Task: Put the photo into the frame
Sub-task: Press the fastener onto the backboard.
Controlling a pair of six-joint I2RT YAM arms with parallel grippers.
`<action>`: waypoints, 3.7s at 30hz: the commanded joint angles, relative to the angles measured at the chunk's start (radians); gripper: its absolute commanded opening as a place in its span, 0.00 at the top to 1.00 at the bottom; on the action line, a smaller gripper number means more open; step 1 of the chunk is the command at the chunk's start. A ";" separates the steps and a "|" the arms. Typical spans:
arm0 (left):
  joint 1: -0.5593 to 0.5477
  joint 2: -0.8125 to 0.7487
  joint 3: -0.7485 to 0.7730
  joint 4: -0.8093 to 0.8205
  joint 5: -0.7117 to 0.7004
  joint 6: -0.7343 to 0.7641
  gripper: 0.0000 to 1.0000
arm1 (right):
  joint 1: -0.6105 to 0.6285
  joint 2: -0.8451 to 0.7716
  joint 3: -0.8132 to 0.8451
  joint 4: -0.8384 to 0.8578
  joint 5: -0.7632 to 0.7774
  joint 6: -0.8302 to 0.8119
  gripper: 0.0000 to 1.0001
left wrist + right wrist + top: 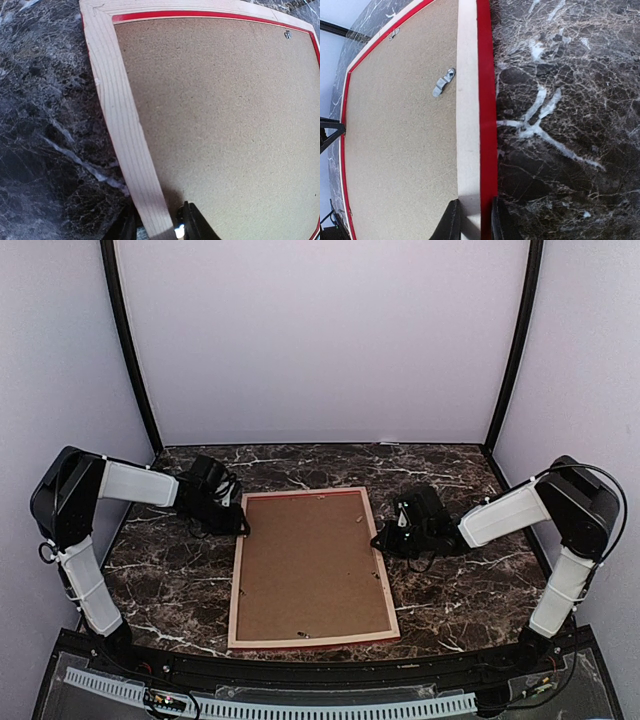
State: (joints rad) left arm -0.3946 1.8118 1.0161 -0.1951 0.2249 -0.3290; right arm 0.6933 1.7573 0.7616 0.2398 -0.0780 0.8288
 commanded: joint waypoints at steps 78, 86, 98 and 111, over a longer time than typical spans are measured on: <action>-0.053 0.040 0.181 -0.293 -0.144 0.136 0.40 | 0.013 0.105 -0.032 -0.082 -0.071 0.036 0.94; -0.055 0.048 0.170 -0.314 -0.148 0.145 0.50 | 0.012 0.109 -0.031 -0.080 -0.073 0.035 0.94; -0.055 0.048 0.162 -0.315 -0.170 0.176 0.74 | 0.012 0.115 -0.028 -0.077 -0.077 0.032 0.94; -0.066 0.019 0.084 -0.213 -0.208 0.173 1.00 | 0.012 0.119 -0.047 -0.055 -0.080 0.039 0.95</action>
State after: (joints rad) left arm -0.4416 1.8423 1.1542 -0.4217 0.0612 -0.2092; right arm 0.6937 1.7966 0.7643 0.3191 -0.1097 0.8265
